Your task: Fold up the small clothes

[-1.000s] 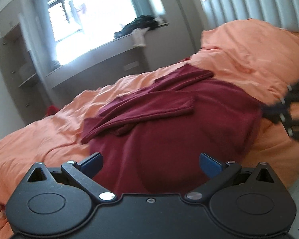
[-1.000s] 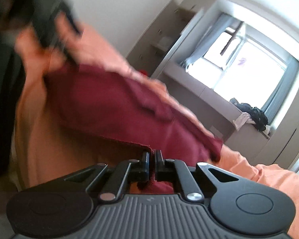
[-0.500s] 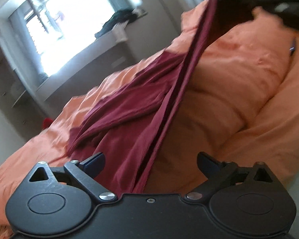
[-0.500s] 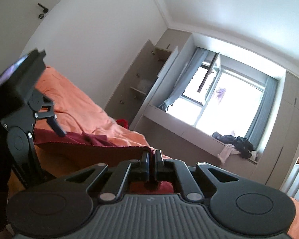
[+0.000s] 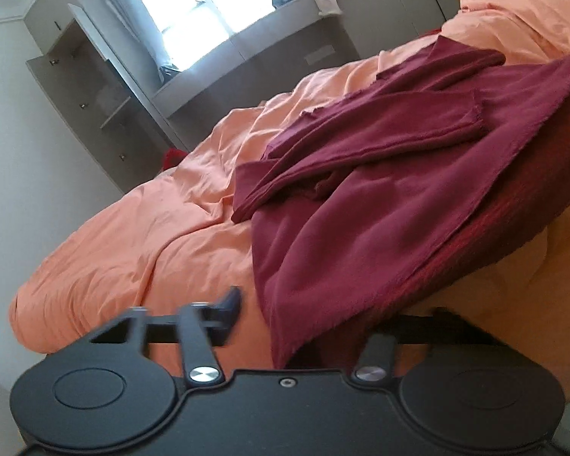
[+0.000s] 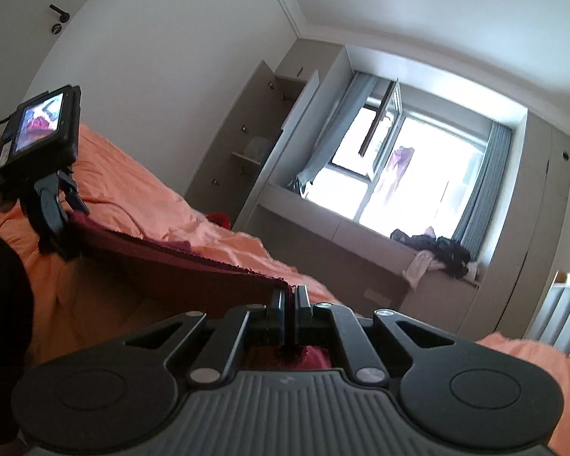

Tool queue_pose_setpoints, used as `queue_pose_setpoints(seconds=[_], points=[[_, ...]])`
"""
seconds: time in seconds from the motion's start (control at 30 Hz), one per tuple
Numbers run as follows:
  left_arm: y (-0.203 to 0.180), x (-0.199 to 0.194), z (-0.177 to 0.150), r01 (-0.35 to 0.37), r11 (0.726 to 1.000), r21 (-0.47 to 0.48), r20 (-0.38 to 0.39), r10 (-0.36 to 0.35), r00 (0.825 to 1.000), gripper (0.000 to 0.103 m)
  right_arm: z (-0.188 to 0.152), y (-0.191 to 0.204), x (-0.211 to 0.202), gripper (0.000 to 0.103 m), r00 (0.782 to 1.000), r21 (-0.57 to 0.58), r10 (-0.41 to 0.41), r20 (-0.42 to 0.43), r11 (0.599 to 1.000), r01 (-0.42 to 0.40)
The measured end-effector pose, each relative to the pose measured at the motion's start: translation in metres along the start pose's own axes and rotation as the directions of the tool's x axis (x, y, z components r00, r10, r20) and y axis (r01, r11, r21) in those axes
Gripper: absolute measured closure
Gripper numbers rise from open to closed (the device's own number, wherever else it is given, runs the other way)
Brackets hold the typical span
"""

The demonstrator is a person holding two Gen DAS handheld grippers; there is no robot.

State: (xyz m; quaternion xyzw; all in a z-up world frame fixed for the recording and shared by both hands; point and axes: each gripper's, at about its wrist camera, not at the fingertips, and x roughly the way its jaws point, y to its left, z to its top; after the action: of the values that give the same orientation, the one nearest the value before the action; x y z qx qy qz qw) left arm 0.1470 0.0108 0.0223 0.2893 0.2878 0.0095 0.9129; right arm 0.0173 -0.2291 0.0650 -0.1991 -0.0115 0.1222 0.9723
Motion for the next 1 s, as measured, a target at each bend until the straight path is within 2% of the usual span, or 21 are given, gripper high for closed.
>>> queue_pose_setpoints(seconds=[0.07, 0.17, 0.3, 0.43, 0.5, 0.57, 0.67, 0.73, 0.83, 0.87, 0.9, 0.97, 1.0], points=[[0.004, 0.000, -0.001, 0.023, 1.000, -0.002, 0.009, -0.023, 1.000, 0.088, -0.008, 0.003, -0.002, 0.099, 0.999, 0.004, 0.010, -0.030, 1.000, -0.009], [0.001, -0.008, -0.005, 0.000, 1.000, 0.018, 0.059, -0.001, 0.998, 0.095, -0.026, 0.009, -0.002, 0.099, 0.996, 0.006, 0.028, -0.088, 1.000, -0.028], [-0.015, -0.024, -0.009, -0.093, 0.991, 0.096, 0.157, 0.077, 0.985, 0.096, -0.058, 0.021, 0.007, 0.098, 0.979, 0.011, 0.060, -0.195, 0.998, -0.059], [-0.021, -0.034, -0.006, -0.115, 0.987, 0.108, 0.191, 0.093, 0.977, 0.098, -0.085, 0.037, 0.021, 0.094, 0.957, 0.045, 0.092, -0.274, 0.996, -0.082], [-0.020, -0.036, -0.003, -0.112, 0.988, 0.102, 0.185, 0.092, 0.978, 0.098, -0.094, 0.039, 0.027, 0.078, 0.947, 0.096, 0.116, -0.299, 0.991, -0.091], [-0.018, -0.039, 0.002, -0.098, 0.991, 0.088, 0.180, 0.081, 0.980, 0.098, -0.101, 0.042, 0.030, 0.050, 0.942, 0.129, 0.133, -0.308, 0.987, -0.098], [-0.011, -0.038, 0.007, -0.086, 0.994, 0.067, 0.174, 0.073, 0.982, 0.098, -0.108, 0.050, 0.033, 0.032, 0.937, 0.091, 0.133, -0.322, 0.990, -0.109], [-0.010, -0.040, 0.008, -0.089, 0.994, 0.062, 0.178, 0.077, 0.981, 0.098, -0.112, 0.062, 0.036, 0.028, 0.943, 0.024, 0.077, -0.323, 0.997, -0.073], [-0.011, -0.043, 0.007, -0.102, 0.993, 0.065, 0.184, 0.089, 0.979, 0.098, -0.113, 0.069, 0.044, 0.029, 0.950, -0.043, -0.027, -0.312, 0.999, 0.014], [-0.012, -0.042, 0.007, -0.109, 0.992, 0.069, 0.183, 0.095, 0.978, 0.097, -0.112, 0.065, 0.047, 0.035, 0.952, -0.041, -0.046, -0.301, 0.999, 0.036], [-0.014, -0.042, 0.005, -0.119, 0.990, 0.074, 0.183, 0.104, 0.978, 0.096, -0.110, 0.062, 0.047, 0.043, 0.957, -0.032, -0.067, -0.282, 0.998, 0.060], [-0.018, -0.041, 0.001, -0.136, 0.987, 0.084, 0.182, 0.119, 0.976, 0.093, -0.104, 0.056, 0.044, 0.079, 0.964, -0.016, -0.088, -0.251, 0.996, 0.087], [-0.018, -0.041, -0.002, -0.141, 0.986, 0.093, 0.184, 0.122, 0.975, 0.093, -0.101, 0.052, 0.042, 0.086, 0.968, -0.010, -0.091, -0.235, 0.996, 0.091]])
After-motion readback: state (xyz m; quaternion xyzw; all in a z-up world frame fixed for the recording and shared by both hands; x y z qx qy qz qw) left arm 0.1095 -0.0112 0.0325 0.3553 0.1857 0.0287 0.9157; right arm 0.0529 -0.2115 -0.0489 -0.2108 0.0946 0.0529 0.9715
